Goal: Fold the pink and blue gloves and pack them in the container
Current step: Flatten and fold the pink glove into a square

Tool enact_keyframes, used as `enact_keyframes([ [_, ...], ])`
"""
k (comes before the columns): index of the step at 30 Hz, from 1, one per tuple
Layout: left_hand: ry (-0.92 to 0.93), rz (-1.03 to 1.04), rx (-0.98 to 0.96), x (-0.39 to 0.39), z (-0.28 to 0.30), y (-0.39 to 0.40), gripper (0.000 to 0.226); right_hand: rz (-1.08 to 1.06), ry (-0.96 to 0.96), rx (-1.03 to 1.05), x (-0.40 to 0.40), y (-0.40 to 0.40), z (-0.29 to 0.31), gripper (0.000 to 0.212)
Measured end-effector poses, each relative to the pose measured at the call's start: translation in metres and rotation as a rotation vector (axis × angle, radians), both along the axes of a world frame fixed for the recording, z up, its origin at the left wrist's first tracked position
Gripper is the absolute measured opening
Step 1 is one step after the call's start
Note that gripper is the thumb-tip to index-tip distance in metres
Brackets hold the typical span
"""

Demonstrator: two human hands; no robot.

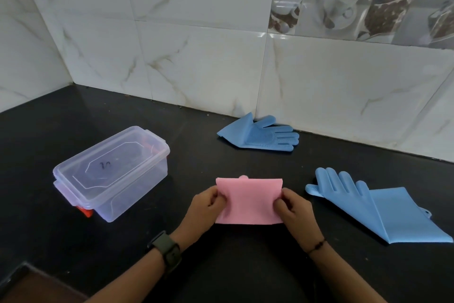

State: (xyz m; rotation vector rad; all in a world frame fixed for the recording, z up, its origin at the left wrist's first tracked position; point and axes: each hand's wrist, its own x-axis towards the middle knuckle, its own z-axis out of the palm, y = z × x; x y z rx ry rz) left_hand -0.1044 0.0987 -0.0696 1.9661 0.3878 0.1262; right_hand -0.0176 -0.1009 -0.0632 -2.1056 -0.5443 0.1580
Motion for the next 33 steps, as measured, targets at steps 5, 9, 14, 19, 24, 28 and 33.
enact_keyframes([
  [5,0.143,0.336,0.151,0.035,0.018,-0.013,0.040,-0.276,0.056,-0.276,0.014,0.036,0.014,0.027],
  [9,0.323,0.293,0.664,0.050,0.015,-0.020,0.061,-0.340,0.083,-0.541,0.015,0.049,0.013,0.030],
  [14,0.378,0.268,0.641,0.051,0.008,-0.015,0.068,-0.399,0.204,-0.514,0.005,0.038,0.013,0.059],
  [19,0.388,0.236,0.261,0.048,0.016,-0.028,0.061,-0.320,0.468,-0.309,0.004,0.040,0.024,0.042],
  [24,0.280,0.292,-0.175,0.040,0.028,-0.065,0.055,-0.381,0.700,0.108,0.006,0.000,0.034,0.017],
  [28,0.087,0.193,-0.128,0.040,0.041,-0.131,0.043,-0.477,0.473,0.191,-0.006,-0.067,0.045,0.014],
  [33,-0.076,-0.023,-0.049,0.030,0.029,-0.206,0.026,-0.601,0.286,0.189,-0.034,-0.150,0.045,0.009],
])
